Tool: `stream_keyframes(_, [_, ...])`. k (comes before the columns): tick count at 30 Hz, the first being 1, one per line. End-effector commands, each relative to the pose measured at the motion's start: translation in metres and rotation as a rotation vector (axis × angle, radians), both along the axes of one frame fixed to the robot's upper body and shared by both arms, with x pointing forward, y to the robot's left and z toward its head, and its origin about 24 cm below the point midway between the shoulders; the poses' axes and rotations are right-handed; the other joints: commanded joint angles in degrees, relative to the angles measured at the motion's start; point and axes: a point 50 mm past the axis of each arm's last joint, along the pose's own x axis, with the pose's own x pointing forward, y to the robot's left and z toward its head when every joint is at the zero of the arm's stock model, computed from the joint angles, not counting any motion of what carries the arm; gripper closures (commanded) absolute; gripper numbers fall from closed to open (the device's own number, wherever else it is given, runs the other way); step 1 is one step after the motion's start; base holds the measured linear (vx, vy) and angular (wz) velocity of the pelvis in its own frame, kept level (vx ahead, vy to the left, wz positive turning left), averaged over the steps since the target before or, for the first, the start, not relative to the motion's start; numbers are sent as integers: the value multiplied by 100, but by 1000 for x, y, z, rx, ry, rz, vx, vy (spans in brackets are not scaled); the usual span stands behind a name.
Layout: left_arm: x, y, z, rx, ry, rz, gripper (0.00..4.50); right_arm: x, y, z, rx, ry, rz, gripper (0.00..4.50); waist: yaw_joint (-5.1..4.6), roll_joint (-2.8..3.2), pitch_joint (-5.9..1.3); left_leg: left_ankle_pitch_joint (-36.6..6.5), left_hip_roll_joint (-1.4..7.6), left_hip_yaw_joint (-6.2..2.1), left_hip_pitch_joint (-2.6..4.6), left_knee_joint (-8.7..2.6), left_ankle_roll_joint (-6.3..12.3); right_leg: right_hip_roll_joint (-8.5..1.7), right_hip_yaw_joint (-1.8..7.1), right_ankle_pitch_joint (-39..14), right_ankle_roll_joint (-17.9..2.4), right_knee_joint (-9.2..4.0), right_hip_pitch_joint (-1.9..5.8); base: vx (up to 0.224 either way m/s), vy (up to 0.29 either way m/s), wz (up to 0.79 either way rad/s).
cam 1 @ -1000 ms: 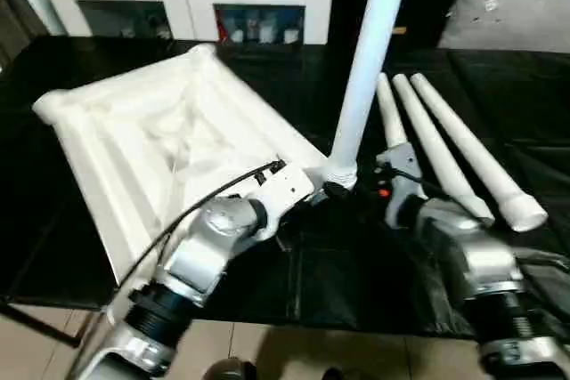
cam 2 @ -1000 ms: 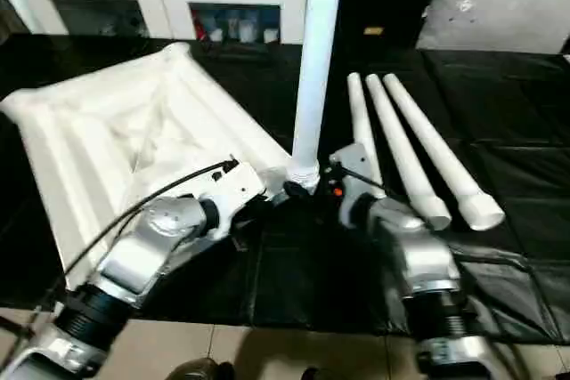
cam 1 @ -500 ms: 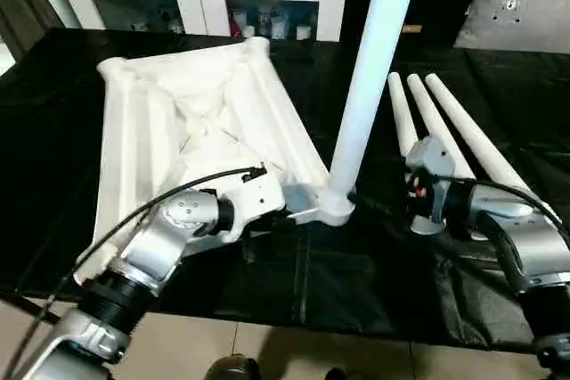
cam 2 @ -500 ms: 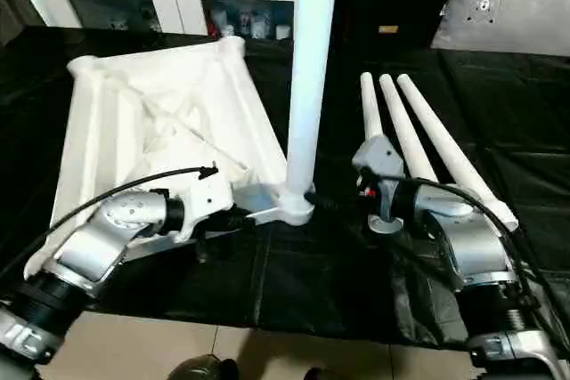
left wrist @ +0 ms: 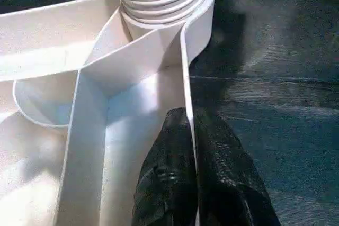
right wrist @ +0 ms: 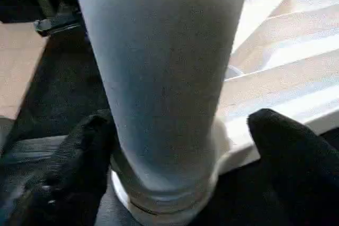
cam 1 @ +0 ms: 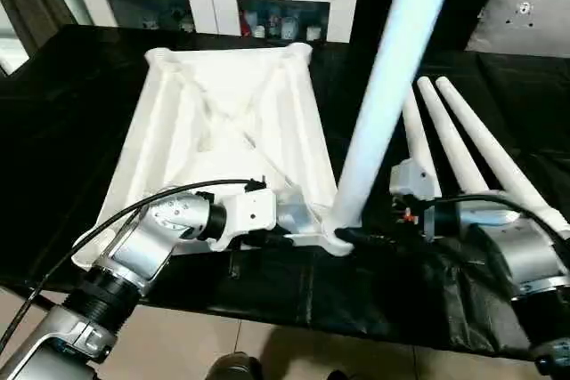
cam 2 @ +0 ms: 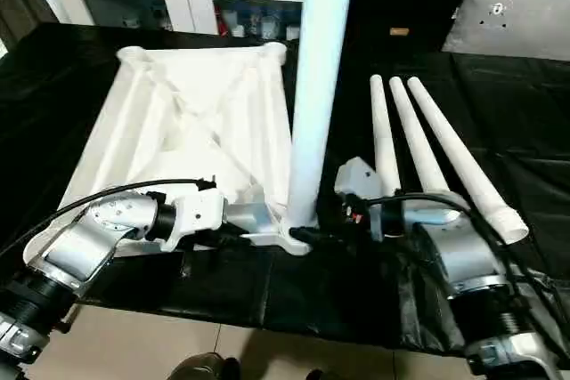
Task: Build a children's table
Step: Rotate leg to tighten
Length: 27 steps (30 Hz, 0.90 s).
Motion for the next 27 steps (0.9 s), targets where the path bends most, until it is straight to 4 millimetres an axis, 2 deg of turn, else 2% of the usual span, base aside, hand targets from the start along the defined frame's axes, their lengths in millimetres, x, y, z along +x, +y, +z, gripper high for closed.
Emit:
stream_keyframes(1, [-9, -6, -6, 40, 21, -88, 450, 0, 0, -1, 5, 20, 8, 72, -21, -27, -459, -744, 697, -285, 101, -354, 622, -815, 469, -1138, -888, -351, 281, 0, 0, 0])
stream_keyframes(5, [-9, -5, -7, 49, 22, -98, 450, -2, 1, -5, 7, 44, 22, 107, -14, -29, -466, -744, 675, -275, 103, -347, 594, -813, 470, -1253, -853, -365, 286, 0, 0, 0])
stream_keyframes(7, [-9, -5, -7, 49, 23, -98, 450, -2, 2, -6, 9, 48, 24, 130, -9, -30, -481, -666, 678, -276, 98, -338, 609, -818, 469, -1140, -858, -345, 291, 0, 0, 0])
stream_keyframes(13, [-9, -4, -7, 55, 28, -102, 450, -3, 5, -9, 10, 64, 38, 177, -19, -24, -464, -674, 677, -281, 92, -340, 633, -805, 462, -1128, -865, -344, 286, 0, 0, 0])
stream_keyframes(25, [-10, -2, -8, 53, 41, -93, 450, -10, 10, -16, 7, 84, 49, 192, -31, -24, -456, -691, 672, -282, 96, -343, 621, -800, 463, -1148, -855, -350, 284, 0, 0, 0])
stream_keyframes(26, [-10, -2, -8, 52, 41, -92, 450, -8, 10, -16, 17, 100, 31, 157, -33, -25, -452, -700, 668, -280, 96, -344, 623, -795, 459, -1165, -852, -351, 283, 0, 0, 0])
stream_keyframes(27, [-9, -2, -8, 51, 40, -90, 450, -7, 10, -16, 37, 121, 17, 157, -36, -22, -449, -721, 669, -283, 95, -345, 620, -796, 459, -1201, -850, -356, 284, 0, 0, 0])
